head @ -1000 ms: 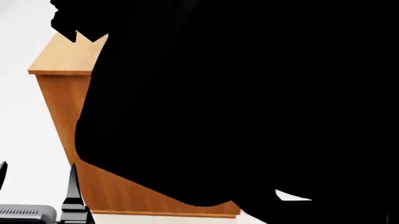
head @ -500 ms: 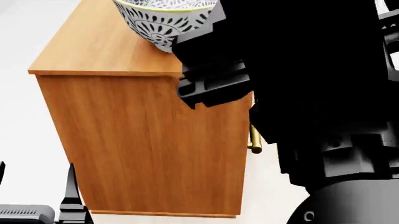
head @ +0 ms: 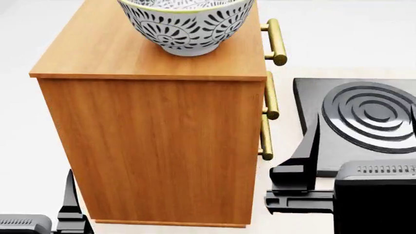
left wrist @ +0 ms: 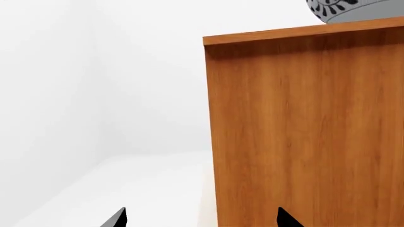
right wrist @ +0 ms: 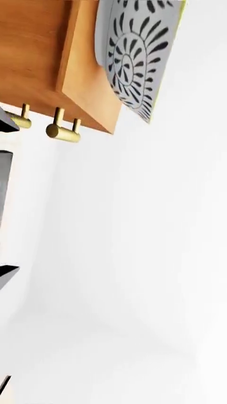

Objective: Put the bowl on the top of the cabinet.

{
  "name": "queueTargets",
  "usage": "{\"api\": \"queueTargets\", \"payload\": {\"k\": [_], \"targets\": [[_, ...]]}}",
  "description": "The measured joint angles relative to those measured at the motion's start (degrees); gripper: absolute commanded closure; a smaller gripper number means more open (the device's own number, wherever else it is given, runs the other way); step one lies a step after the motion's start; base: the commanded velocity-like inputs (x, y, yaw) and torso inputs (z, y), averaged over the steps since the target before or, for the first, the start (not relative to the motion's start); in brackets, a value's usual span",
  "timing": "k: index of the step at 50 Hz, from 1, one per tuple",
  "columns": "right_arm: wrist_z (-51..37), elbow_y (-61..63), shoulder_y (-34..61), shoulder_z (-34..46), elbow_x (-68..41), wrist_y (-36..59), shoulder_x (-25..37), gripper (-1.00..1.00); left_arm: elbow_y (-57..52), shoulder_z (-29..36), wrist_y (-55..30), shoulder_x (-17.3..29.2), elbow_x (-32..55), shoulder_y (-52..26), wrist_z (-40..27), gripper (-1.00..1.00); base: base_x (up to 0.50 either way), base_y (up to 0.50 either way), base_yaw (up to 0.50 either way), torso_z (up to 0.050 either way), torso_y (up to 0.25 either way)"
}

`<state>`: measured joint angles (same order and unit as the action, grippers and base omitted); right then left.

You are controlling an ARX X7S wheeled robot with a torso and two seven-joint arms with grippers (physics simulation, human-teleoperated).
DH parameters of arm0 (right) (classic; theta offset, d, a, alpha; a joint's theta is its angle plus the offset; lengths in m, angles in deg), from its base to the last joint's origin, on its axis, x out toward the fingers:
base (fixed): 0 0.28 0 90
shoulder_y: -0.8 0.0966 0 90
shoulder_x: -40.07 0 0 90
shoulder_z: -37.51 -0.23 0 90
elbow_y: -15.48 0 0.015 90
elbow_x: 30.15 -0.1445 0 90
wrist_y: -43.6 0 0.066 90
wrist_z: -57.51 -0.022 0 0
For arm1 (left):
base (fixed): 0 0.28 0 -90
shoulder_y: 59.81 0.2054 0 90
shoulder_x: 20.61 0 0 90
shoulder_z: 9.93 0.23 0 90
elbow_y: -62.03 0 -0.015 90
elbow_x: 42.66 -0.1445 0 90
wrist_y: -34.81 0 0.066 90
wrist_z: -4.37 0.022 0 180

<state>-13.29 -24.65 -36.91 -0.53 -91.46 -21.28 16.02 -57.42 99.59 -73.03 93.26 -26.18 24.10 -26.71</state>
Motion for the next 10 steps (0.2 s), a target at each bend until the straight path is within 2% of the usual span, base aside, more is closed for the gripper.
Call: {"api": "queueTargets", "payload": {"k": [10], "targets": [[3.5,-5.7,-10.0,3.1,8.7,-7.9,-0.3,-1.00,0.0,0.1,-0.1,0.0,0.0,-0.1,-0.2,-1.00,0.00,0.00,0.00,0.000,0.000]]}}
